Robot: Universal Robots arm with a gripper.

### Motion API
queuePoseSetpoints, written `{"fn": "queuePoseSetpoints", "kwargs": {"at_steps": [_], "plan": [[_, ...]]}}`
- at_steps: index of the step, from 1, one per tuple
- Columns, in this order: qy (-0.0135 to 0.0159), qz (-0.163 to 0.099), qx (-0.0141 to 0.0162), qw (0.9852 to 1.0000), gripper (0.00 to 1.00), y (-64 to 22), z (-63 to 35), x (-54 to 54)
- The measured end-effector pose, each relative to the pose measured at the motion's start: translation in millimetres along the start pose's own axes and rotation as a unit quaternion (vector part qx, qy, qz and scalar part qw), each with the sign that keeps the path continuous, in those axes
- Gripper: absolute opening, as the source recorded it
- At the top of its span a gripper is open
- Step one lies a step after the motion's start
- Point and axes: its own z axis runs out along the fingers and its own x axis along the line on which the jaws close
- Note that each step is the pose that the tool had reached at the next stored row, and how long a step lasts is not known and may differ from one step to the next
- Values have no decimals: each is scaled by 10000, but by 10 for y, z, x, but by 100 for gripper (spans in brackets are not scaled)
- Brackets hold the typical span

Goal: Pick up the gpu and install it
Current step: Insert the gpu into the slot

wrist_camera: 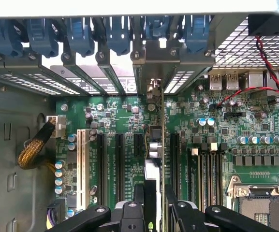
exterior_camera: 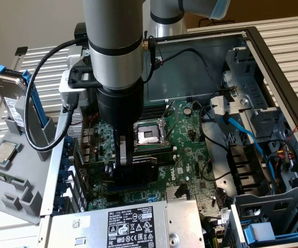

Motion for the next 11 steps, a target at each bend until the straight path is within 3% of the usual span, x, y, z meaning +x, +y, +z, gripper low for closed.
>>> {"fn": "queuePoseSetpoints", "kwargs": {"at_steps": [11], "plan": [[0, 1, 7, 10000, 27, 2, 3, 0]]}}
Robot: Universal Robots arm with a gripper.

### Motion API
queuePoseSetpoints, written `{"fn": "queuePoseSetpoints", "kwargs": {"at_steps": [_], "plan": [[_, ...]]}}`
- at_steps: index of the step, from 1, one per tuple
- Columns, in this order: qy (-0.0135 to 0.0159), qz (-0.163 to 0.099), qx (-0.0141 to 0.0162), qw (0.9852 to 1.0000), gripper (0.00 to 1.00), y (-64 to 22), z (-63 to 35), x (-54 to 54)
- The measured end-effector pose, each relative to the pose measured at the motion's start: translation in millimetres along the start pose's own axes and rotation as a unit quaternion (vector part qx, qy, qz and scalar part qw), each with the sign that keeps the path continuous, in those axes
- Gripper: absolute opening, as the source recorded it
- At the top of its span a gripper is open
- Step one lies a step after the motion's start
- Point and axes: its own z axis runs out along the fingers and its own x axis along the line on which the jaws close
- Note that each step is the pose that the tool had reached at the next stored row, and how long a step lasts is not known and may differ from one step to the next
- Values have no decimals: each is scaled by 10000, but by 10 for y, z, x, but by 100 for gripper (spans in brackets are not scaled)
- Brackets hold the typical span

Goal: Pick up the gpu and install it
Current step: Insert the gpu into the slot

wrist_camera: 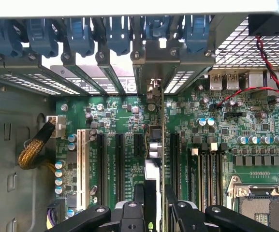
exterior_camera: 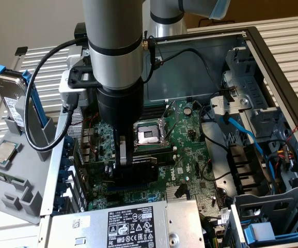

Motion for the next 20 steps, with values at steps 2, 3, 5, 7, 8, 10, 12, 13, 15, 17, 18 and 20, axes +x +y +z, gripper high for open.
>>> {"fn": "queuePoseSetpoints", "kwargs": {"at_steps": [2, 3, 5, 7, 8, 10, 12, 13, 15, 17, 18, 20], "plan": [[0, 0, 0, 10000, 27, 0, 0, 0], [0, 0, 0, 10000, 27, 0, 0, 0], [0, -2, 0, 10000, 27, 0, 0, 0], [-1, -4, 0, 10000, 27, 0, 1, 1], [-1, -6, 0, 10000, 27, 0, 1, 1], [-1, -9, 1, 10000, 27, 0, 1, 4], [-1, -12, 1, 10000, 27, 0, 1, 5], [0, -13, 1, 10000, 27, 0, 1, 5], [0, -16, 1, 10000, 27, 0, 1, 6], [1, -19, 1, 10000, 27, 0, 0, 6], [0, -20, 1, 10000, 27, 0, 1, 6], [0, -23, 1, 10000, 27, 0, 0, 6]]}}
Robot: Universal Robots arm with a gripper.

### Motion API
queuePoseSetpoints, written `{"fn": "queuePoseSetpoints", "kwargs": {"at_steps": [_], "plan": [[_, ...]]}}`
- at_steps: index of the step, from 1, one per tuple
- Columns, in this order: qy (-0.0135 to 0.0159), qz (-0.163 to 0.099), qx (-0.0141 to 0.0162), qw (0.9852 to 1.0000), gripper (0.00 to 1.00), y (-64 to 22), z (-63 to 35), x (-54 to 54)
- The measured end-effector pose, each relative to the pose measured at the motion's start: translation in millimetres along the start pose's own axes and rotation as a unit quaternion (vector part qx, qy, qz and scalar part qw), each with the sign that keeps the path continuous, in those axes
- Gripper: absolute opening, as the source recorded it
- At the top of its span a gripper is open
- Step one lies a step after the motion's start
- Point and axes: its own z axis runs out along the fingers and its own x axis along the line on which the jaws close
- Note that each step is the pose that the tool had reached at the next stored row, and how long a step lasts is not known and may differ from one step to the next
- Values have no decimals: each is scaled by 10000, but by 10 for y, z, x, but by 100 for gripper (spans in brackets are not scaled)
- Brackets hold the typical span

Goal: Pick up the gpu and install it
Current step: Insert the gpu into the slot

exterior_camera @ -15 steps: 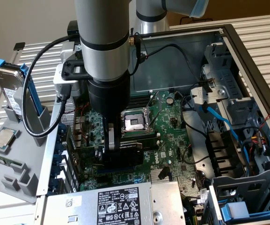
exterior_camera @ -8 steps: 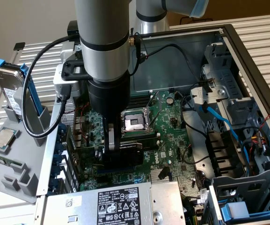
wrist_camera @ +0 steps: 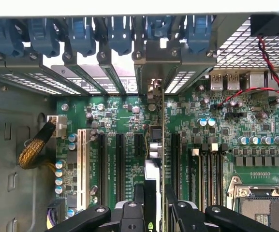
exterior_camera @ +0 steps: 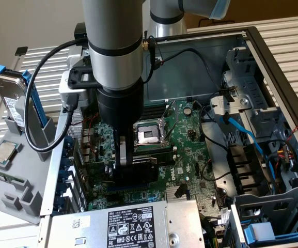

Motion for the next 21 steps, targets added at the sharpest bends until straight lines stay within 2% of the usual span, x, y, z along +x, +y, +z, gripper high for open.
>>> {"fn": "queuePoseSetpoints", "kwargs": {"at_steps": [21], "plan": [[-1, -36, 1, 10000, 27, 11, 0, 0]]}}
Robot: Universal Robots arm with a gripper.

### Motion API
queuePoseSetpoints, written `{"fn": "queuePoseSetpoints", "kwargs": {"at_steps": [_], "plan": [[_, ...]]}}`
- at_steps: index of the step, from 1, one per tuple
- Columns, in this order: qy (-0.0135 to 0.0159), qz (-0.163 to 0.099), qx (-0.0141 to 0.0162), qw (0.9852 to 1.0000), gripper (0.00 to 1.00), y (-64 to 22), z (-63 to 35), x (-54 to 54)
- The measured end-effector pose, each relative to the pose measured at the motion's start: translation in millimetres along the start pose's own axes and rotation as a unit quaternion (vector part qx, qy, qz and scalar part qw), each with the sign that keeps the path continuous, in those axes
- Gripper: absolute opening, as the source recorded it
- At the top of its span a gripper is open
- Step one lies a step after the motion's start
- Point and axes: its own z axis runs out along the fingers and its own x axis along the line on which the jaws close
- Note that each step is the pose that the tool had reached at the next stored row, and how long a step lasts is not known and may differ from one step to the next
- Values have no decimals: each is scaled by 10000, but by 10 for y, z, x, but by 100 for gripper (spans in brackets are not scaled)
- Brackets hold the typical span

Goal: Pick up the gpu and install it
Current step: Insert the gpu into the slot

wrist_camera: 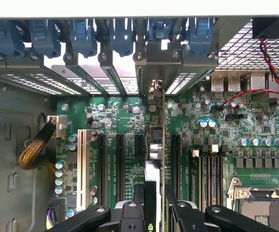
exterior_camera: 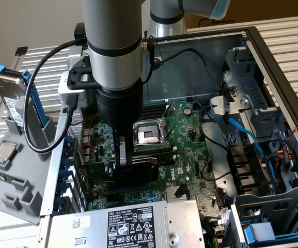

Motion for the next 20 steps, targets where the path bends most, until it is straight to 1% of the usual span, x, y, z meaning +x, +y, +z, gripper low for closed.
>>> {"fn": "queuePoseSetpoints", "kwargs": {"at_steps": [20], "plan": [[0, -29, 3, 10000, 27, 10, 1, 1]]}}
